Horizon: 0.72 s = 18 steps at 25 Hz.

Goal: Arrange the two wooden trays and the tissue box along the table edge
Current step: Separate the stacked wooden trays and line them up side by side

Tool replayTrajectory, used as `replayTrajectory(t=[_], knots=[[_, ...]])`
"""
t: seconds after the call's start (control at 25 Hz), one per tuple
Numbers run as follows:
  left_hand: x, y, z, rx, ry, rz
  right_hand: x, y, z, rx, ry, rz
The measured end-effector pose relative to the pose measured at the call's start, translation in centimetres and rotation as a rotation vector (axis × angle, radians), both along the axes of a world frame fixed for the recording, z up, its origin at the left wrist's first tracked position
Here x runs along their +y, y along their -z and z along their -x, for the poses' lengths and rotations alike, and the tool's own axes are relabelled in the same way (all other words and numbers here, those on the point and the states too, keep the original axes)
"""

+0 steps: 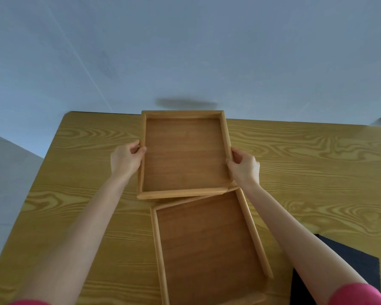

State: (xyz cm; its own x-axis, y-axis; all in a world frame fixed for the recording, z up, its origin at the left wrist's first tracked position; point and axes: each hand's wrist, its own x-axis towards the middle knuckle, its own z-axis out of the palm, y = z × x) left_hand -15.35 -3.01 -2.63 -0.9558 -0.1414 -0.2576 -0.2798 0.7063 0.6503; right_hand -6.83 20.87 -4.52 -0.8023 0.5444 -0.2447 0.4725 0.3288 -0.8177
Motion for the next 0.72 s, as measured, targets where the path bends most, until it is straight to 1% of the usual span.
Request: replayTrajectory(t=[0.16,0.36,0.44,0.56,0.64,0.72], knots=[[-0.1,1.3,1.4,-0.034,-0.071,-0.105,-0.3,0.9,1.0,0.016,0.049,0.046],[-0.3,2.0,2.4,-0.008,-0.115,-0.213,-0.6,1.3,2.2,0.06,0.079,0.024],[-0.3,2.1,2.9,0.0,-0.113,-0.195,-0.7,1.7,2.3,0.039,0.078,0.022],[-0.1,2.7,3.0,0.004,-0.075,-0.118,-1.1,3.0,1.6,-0.029,0.043,0.029],[0.2,3.4,2.5,-0.028,-0.005,-0.083,-1.4,3.7,1.1,-0.082,-0.004,0.019],[0.6,4.2,1.7,-0.053,0.094,-0.021,-1.4,4.1,0.9,-0.095,-0.035,-0.001]])
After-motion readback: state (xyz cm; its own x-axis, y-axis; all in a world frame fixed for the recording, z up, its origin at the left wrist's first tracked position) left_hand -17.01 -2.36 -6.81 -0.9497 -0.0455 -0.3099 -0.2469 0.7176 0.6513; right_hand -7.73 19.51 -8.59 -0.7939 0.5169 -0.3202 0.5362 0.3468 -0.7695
